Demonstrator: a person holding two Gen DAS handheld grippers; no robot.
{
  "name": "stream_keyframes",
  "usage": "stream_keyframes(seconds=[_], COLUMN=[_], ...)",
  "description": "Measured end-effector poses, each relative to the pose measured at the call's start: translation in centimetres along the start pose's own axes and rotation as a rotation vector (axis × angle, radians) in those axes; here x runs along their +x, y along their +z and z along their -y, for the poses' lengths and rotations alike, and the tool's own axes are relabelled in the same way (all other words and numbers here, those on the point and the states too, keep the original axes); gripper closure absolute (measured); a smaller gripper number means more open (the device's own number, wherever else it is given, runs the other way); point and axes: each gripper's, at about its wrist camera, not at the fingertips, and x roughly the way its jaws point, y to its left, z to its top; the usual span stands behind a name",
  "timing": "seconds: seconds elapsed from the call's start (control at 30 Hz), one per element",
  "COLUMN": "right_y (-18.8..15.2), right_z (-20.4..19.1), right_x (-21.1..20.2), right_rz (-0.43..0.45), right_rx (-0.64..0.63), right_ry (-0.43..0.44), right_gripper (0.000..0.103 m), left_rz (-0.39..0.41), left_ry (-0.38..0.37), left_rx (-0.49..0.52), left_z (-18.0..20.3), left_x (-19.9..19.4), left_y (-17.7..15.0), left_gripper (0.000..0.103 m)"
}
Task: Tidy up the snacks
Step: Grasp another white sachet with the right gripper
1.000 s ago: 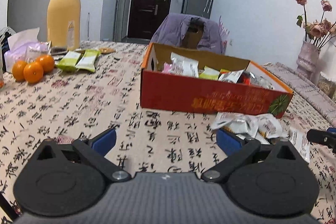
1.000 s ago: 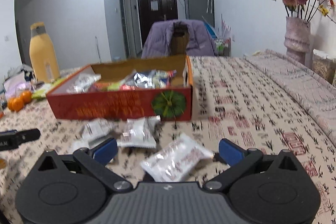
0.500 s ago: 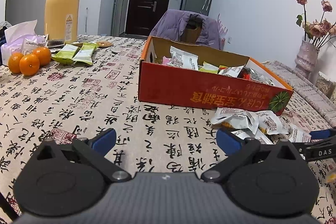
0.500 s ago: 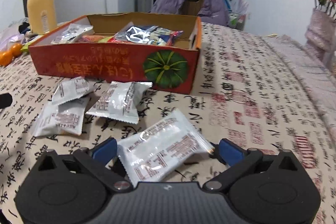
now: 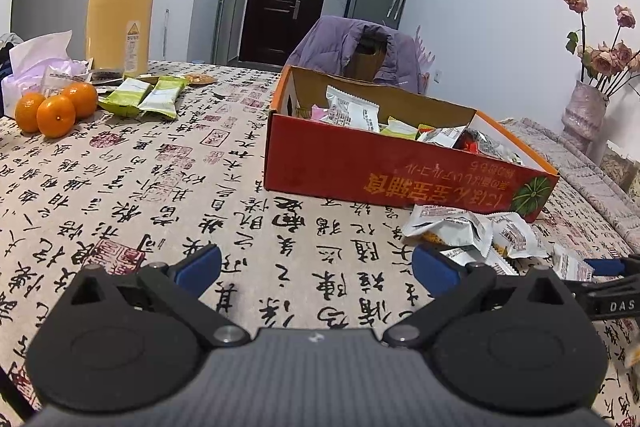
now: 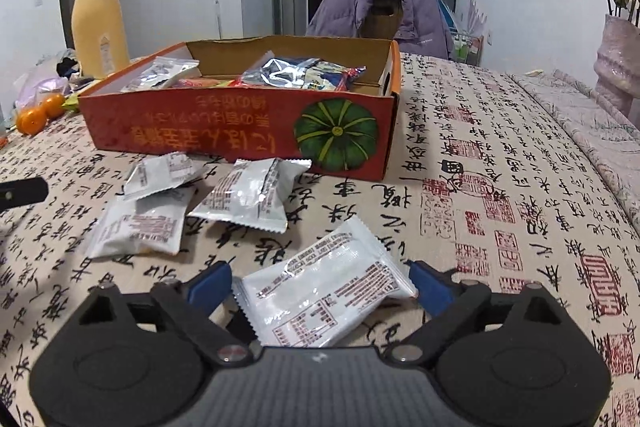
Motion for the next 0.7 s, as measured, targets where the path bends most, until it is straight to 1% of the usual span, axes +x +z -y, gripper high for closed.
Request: stream_keyframes(seconds=[0.17, 0.33, 0.37, 0.4, 0.43, 0.47, 0.5, 0.63, 0.67, 0.7], right_y=[-0.4, -0.8, -0.9, -1.0, -0.9, -0.9, -0.8, -1.0, -1.0, -0.9], right_z=[0.0, -0.1, -0.1, -0.1, 0.2, 0.4, 0.7, 1.2, 1.2, 1.3], right_x=[-0.7, -1.2, -1.3, -1.4, -1.8, -2.0, -2.1, -2.4, -2.4, -2.5], right_rz=[0.023, 0.039, 0.042, 0.054, 0.067, 0.071, 0.075, 0.075, 0.079, 0.082], right_rx=[0.018, 0.016, 0.018, 0.023, 0.037, 0.053, 0.066, 0.075, 0.074, 0.076], right_ry=[-0.002, 0.003, 0.005, 0.002, 0.004, 0.008, 0.008, 0.007, 0.012, 0.020], right_gripper=[0.024, 0.026, 0.039, 0.057, 0.059, 0.064, 0.065, 0.064, 0.055, 0.031], left_rz=[0.000, 0.002, 0.002, 0.002, 0.003, 0.004, 0.003, 0.003, 0.003, 0.004], left_ry=[0.006, 0.017, 0.019, 0.021, 0.024, 0.026, 0.029, 0.038, 0.039, 0.042], left_rx=[0.005, 0.009, 0.010, 0.012, 0.013, 0.016, 0.018, 0.030, 0.032, 0.034], left_z=[0.2, 0.3, 0.3, 0.4, 0.4, 0.5, 0.5, 0.7, 0.7, 0.7], left_x=[0.0, -0.1, -0.1, -0.1, -0.1, -0.1, -0.1, -0.1, -0.2, -0.2], left_y=[0.0, -0.1, -0.1, -0.1, -0.1, -0.1, -0.1, -0.1, -0.1, -0.2], left_gripper=[0.000, 0.000, 0.000, 0.000, 0.000, 0.000, 0.000, 0.000, 0.000, 0.000])
